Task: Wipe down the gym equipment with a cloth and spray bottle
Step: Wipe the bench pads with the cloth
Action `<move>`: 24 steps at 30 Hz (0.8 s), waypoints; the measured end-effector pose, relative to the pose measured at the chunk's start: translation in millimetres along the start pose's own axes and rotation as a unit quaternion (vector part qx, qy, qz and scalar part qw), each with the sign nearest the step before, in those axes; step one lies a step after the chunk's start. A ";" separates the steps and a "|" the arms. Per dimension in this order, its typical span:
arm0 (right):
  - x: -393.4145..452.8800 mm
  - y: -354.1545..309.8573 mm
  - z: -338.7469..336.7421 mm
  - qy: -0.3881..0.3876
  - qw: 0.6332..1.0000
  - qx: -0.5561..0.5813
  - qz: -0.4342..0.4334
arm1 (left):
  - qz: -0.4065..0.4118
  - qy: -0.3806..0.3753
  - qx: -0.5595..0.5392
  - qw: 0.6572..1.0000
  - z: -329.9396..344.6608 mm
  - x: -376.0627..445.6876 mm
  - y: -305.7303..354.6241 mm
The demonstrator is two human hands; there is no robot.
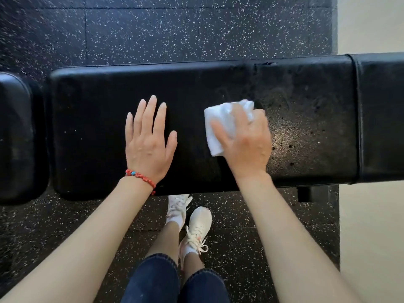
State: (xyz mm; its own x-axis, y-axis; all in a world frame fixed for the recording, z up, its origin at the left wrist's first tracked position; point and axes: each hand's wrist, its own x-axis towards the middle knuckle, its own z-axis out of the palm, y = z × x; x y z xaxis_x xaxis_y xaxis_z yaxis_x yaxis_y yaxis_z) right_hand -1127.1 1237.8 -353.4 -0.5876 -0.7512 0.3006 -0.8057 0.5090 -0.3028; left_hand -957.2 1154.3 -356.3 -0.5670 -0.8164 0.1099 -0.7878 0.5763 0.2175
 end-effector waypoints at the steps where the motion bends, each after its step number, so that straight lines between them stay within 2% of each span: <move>1: 7.4 13.3 -2.2 0.010 0.999 -0.005 0.051 | 0.001 0.002 -0.002 1.000 -1.6 2.1 1.2; 4: 23.4 26.9 -6.5 0.008 0.976 0.010 0.219 | 0.013 0.017 -0.008 1.000 -4.2 19.2 3.7; 6: 25.4 10.3 -2.0 0.009 0.968 0.012 0.250 | 0.020 0.019 -0.006 1.000 -1.4 35.1 4.9; 7: 26.1 -3.5 3.0 0.008 0.973 0.012 0.228 | 0.021 0.016 -0.004 1.000 0.8 41.1 4.8; 10: 29.0 -41.4 19.4 -0.012 0.997 0.007 0.075 | 0.022 -0.002 -0.002 1.000 7.8 47.2 2.5; 13: 36.1 -40.0 23.5 -0.009 1.000 0.010 -0.016 | 0.023 -0.007 -0.003 1.000 10.6 45.0 1.3; 15: 43.5 -18.5 24.1 0.015 1.000 -0.022 0.008 | 0.021 -0.009 0.000 1.000 9.9 44.7 1.3; 18: 67.0 3.3 19.4 0.035 0.984 -0.013 0.172 | 0.023 -0.013 0.003 1.000 8.3 46.0 2.2; 20: 74.1 -5.0 19.5 0.024 0.974 -0.008 0.226 | 0.020 -0.018 0.002 1.000 7.9 45.5 3.2; 21: 74.9 -12.9 20.6 0.018 0.977 -0.008 0.212 | 0.019 -0.021 0.002 1.000 7.6 45.6 4.1; 24: 73.6 -37.5 28.1 -0.009 0.997 0.003 0.083 | 0.019 -0.024 0.005 1.000 7.3 46.2 5.1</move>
State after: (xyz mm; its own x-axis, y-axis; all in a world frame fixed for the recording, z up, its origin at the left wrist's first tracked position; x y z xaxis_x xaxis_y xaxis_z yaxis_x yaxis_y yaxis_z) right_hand -1138.1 1151.6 -345.3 -0.7110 -0.6643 0.2306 -0.6973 0.6239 -0.3530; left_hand -989.2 1119.8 -357.2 -0.6075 -0.7911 0.0714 -0.7673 0.6077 0.2049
